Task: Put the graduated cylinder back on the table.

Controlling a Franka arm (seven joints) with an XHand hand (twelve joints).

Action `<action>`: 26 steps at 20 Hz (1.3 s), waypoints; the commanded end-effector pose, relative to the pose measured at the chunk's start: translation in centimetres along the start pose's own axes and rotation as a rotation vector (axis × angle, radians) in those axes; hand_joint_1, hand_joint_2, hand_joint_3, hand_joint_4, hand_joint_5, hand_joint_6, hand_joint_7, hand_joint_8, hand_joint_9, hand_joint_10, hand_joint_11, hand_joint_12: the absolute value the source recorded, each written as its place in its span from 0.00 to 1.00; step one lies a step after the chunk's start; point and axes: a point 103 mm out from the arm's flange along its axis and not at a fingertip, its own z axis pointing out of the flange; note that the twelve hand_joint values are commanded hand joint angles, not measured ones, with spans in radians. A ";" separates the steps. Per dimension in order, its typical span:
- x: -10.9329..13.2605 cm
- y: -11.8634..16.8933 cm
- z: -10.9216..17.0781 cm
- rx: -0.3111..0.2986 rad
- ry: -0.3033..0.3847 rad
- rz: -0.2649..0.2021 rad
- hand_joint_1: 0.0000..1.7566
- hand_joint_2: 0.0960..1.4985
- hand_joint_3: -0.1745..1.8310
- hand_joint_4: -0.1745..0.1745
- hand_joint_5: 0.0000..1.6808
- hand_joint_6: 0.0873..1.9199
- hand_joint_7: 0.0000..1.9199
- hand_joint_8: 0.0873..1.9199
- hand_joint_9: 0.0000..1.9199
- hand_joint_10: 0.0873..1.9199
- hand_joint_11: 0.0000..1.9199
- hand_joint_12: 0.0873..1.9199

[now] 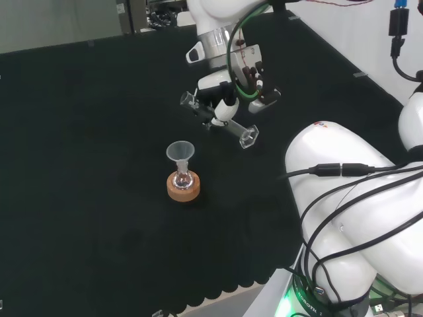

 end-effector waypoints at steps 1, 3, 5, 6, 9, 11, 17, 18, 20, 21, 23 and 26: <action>-1.7 0.8 -0.3 -0.103 0.100 -0.025 0.69 0.81 0.09 0.00 0.45 0.68 0.41 0.68 0.66 0.13 0.61 0.38; -2.3 1.0 -0.4 -0.154 0.123 -0.027 0.69 0.81 0.09 0.00 0.45 0.68 0.41 0.68 0.66 0.13 0.61 0.38; -3.3 1.3 -0.5 -0.230 0.159 -0.029 0.69 0.81 0.09 0.00 0.45 0.68 0.41 0.68 0.66 0.13 0.61 0.38; -3.8 1.5 -0.5 -0.269 0.175 -0.029 0.69 0.81 0.09 0.00 0.45 0.68 0.41 0.68 0.66 0.13 0.61 0.38; -5.1 2.2 -0.5 -0.375 0.228 -0.036 0.69 0.81 0.09 0.00 0.45 0.68 0.41 0.68 0.66 0.13 0.61 0.38; -5.8 2.9 -0.6 -0.422 0.258 -0.048 0.69 0.81 0.09 0.00 0.45 0.68 0.41 0.68 0.66 0.13 0.61 0.38; -7.5 5.5 -0.5 -0.461 0.330 -0.071 0.69 0.81 0.09 0.00 0.45 0.68 0.41 0.67 0.65 0.13 0.61 0.38; -7.7 6.1 -0.4 -0.467 0.336 -0.077 0.69 0.81 0.09 0.00 0.45 0.68 0.41 0.67 0.65 0.13 0.61 0.38; -8.1 7.1 -0.3 -0.482 0.352 -0.085 0.69 0.81 0.09 0.00 0.45 0.68 0.41 0.67 0.65 0.13 0.61 0.38; -8.2 7.7 -0.2 -0.492 0.364 -0.089 0.69 0.81 0.09 0.00 0.45 0.68 0.41 0.67 0.65 0.13 0.61 0.38; -8.5 8.6 0.1 -0.515 0.389 -0.096 0.69 0.81 0.09 0.00 0.45 0.68 0.41 0.68 0.65 0.13 0.61 0.38; -9.0 9.8 0.6 -0.561 0.429 -0.100 0.69 0.81 0.09 0.00 0.45 0.68 0.41 0.68 0.65 0.13 0.61 0.38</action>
